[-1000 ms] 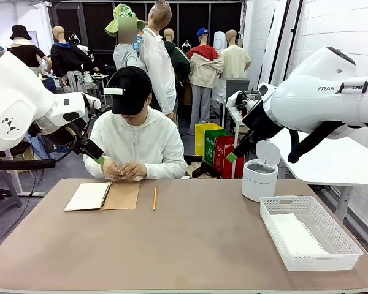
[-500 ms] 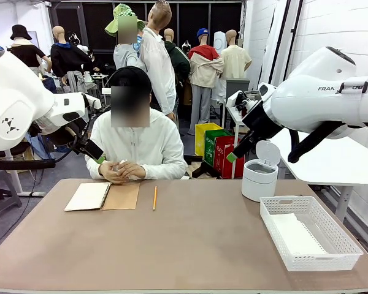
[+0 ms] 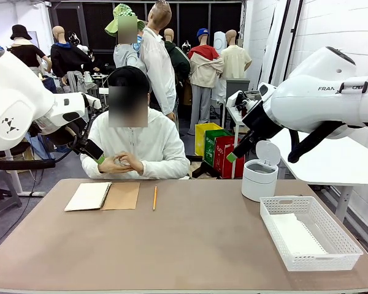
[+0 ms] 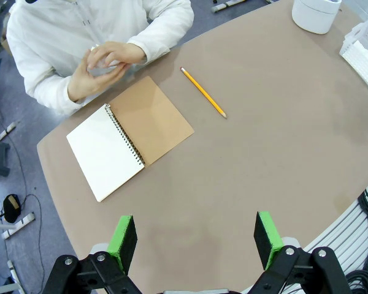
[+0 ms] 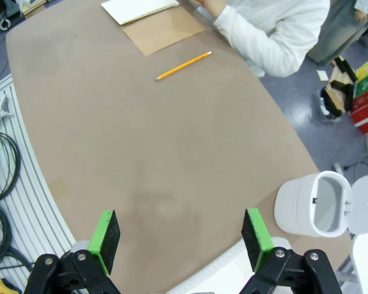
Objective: Sort the paper based on its condition.
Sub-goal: If a person hands you a paper, place it in the Organizing basket , and if it's crumpled, put it in the Trash can.
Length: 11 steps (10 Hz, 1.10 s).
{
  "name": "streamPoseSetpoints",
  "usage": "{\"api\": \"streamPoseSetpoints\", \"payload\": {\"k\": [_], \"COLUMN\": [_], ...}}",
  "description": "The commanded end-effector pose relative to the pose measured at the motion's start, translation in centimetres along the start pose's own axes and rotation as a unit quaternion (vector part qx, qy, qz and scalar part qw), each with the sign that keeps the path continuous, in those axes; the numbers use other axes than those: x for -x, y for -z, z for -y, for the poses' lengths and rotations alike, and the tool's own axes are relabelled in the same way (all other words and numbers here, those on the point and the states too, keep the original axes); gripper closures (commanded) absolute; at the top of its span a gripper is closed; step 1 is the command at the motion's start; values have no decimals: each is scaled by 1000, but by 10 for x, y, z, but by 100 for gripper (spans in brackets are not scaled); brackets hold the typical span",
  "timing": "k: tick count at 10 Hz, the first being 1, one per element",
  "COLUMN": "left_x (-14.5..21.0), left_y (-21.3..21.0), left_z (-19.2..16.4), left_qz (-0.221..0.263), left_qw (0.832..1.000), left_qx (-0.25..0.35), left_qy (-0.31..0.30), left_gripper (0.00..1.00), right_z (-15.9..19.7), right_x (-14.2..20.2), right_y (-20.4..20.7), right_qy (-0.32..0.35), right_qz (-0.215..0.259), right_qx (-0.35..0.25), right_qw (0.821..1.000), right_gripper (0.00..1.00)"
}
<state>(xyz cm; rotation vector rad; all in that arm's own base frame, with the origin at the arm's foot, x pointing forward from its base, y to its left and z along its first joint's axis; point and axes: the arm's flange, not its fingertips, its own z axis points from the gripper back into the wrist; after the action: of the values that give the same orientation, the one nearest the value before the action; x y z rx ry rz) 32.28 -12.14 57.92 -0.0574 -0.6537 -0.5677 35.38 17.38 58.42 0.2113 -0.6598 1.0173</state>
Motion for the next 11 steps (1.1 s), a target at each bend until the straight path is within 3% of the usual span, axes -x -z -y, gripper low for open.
{"api": "streamPoseSetpoints", "payload": {"k": [1, 11], "left_x": [0, 0], "left_y": [0, 0], "left_z": [-1, -1], "left_qz": [2, 2], "left_qw": [1000, 1000], "left_qx": [2, 2], "left_qy": [-2, -2], "left_gripper": [0, 0], "right_z": [1, 1], "right_x": [0, 0], "right_y": [1, 1], "right_qy": [0, 0], "right_qz": [0, 0], "right_qx": [3, 3], "right_qw": [1000, 1000], "right_gripper": [0, 0]}}
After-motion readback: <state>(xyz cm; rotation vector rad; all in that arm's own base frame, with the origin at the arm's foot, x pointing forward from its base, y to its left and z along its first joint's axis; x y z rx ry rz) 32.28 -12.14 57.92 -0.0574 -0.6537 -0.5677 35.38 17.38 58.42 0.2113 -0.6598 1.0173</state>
